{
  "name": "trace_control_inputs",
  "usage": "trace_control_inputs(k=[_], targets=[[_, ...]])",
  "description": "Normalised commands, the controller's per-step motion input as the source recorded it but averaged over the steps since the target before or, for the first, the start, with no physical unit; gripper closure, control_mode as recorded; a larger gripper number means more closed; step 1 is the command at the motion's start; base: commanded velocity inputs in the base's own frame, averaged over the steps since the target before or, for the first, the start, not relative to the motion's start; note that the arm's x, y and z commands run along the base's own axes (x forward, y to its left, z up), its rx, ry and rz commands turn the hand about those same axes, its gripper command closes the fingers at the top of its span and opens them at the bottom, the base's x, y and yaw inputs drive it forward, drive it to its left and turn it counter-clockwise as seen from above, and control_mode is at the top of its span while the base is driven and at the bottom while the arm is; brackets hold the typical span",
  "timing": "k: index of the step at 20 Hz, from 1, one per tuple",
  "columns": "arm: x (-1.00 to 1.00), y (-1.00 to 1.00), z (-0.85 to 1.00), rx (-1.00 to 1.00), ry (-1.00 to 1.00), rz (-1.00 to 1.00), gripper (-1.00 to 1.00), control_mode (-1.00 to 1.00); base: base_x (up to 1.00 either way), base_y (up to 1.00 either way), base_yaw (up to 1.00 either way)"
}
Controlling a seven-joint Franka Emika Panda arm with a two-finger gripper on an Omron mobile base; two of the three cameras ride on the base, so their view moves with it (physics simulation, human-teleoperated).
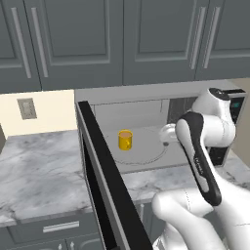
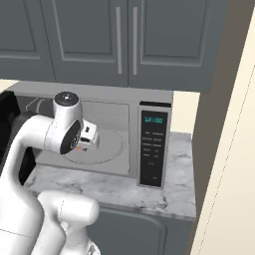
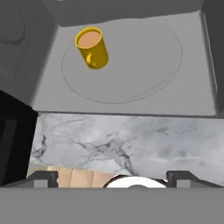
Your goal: Pick the cup of tea, navigate to the dining table, and place it on the saucer.
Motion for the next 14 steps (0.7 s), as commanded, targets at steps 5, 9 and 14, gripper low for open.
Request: trace_control_inputs(k=[5,9,14], targets=[[0.04,0.1,-0.81,0.17,-0.13,0.09,-1.0,-1.0,0.0,0.0,0.0],[0.0,0.17,-0.49,0.01,-0.35,0.06,-1.0,-1.0,0.0,0.0,0.0],[0.31,0.28,-0.09,-0.01,-0.1,0.01,-1.0,-1.0,0.0,0.0,0.0]])
